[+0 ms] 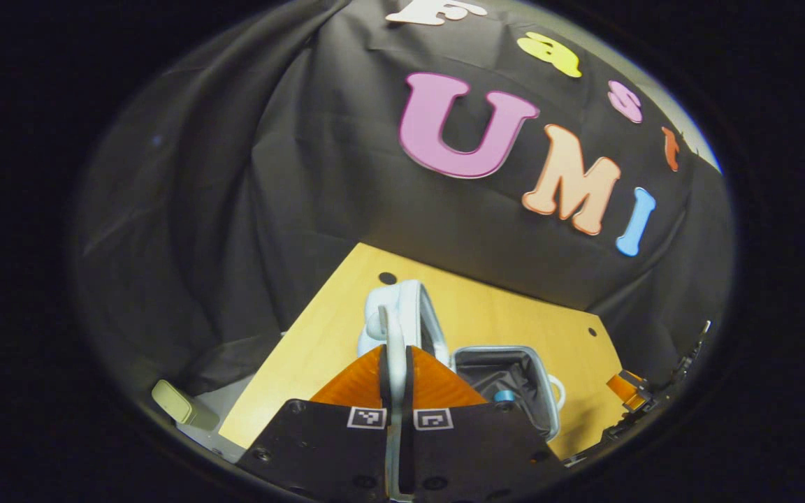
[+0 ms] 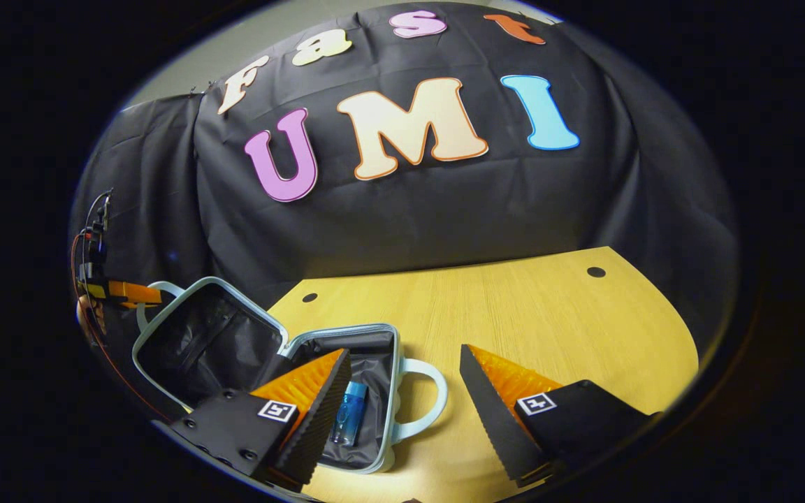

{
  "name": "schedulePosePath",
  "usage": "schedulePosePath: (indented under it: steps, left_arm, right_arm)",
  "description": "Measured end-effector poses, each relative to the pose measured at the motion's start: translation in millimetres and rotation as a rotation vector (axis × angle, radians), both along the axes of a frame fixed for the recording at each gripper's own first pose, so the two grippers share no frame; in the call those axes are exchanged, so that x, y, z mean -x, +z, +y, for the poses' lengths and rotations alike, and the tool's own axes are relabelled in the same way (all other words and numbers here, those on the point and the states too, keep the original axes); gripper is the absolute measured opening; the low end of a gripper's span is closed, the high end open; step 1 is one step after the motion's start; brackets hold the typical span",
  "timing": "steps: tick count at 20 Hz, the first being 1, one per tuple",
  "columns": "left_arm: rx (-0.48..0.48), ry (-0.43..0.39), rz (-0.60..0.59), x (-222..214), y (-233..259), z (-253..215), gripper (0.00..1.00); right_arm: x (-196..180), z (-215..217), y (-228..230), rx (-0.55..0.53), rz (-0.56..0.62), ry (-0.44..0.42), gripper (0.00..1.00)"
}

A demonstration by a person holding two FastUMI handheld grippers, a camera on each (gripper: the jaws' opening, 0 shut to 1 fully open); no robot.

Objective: First open the suitcase, pack the skin care products into it, and then close the suitcase.

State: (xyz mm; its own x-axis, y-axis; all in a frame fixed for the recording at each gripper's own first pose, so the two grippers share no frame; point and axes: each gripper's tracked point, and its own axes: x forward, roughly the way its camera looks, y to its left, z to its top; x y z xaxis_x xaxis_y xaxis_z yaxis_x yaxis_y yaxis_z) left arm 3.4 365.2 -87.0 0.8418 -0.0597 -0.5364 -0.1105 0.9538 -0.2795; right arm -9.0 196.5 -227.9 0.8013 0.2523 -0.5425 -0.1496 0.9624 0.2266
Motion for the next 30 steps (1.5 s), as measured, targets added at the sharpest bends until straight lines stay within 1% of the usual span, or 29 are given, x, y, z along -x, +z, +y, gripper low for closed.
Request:
schedulePosePath:
  steps: [1, 2, 6, 9, 13, 15, 18, 24, 29, 30]
  left_arm:
    - [0.002, -0.024, -0.016, -2.3, 8.6, -14.2, 0.0]
    - [0.001, -0.048, -0.028, 4.7, 11.5, -25.1, 0.0]
    - [-0.023, -0.145, -0.058, -5.4, 23.7, -82.2, 0.0]
    - [0.006, -0.213, -0.078, -13.7, 30.1, -128.8, 0.0]
    - [0.065, -0.3, -0.081, -20.5, 24.6, -191.5, 0.0]
    - [0.087, -0.332, -0.079, -25.1, 18.1, -219.0, 0.0]
    - [0.121, -0.379, -0.047, -25.1, 2.4, -261.8, 0.0]
    - [0.098, -0.442, 0.05, -22.0, -41.4, -325.3, 0.01]
    - [0.054, -0.457, 0.135, -20.3, -84.1, -359.2, 0.02]
    - [0.039, -0.457, 0.15, -19.2, -92.8, -365.6, 0.04]
  right_arm:
    - [1.7, -4.2, 4.5, -0.002, -0.008, 0.0, 0.98]
    - [2.7, -7.8, 8.5, -0.003, -0.015, 0.002, 0.98]
    - [3.4, -22.2, 22.8, -0.005, -0.042, 0.009, 0.98]
    - [7.2, -37.5, 26.9, 0.001, -0.047, 0.005, 0.98]
    - [10.9, -61.9, 29.7, 0.004, -0.046, -0.013, 0.98]
    - [12.5, -77.2, 31.6, 0.01, -0.046, -0.025, 0.98]
    - [15.2, -99.8, 33.2, 0.014, -0.047, -0.048, 0.98]
    - [23.5, -148.6, 33.9, 0.033, -0.042, -0.091, 0.98]
    - [28.3, -188.6, 36.6, 0.049, -0.042, -0.131, 0.98]
    - [30.2, -194.6, 36.5, 0.05, -0.041, -0.138, 0.98]
